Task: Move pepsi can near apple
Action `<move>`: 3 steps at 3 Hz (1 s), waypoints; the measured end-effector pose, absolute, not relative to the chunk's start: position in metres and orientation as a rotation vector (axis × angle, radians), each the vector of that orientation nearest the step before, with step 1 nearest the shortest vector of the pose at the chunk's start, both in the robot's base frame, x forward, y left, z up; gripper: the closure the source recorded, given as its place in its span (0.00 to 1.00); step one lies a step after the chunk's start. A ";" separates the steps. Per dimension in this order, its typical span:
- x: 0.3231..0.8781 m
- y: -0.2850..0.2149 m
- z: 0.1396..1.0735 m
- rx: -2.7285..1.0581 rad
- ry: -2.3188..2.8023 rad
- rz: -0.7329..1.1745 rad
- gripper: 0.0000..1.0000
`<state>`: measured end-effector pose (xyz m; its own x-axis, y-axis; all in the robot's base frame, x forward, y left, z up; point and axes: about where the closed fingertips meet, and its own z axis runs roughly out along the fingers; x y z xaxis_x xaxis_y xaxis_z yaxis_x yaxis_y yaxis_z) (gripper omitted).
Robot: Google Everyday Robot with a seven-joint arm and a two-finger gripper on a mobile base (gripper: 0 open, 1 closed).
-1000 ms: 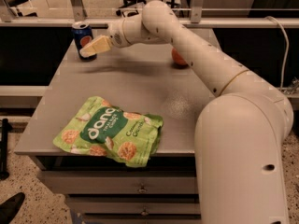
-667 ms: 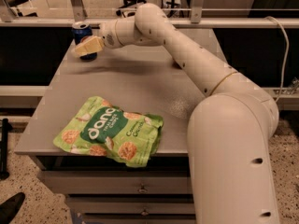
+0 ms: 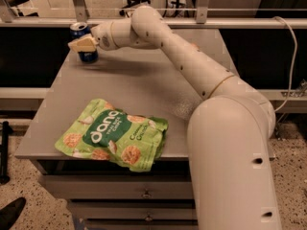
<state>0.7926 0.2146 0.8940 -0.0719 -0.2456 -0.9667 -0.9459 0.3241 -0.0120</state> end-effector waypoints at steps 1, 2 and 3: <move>0.793 0.193 0.907 -1.087 1.538 0.802 0.80; 0.796 0.145 0.932 -1.038 1.515 0.716 1.00; 0.802 0.060 0.955 -1.025 1.539 0.551 1.00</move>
Offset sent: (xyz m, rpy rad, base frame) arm 0.0074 -0.1353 0.0711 0.0185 -0.1764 -0.2118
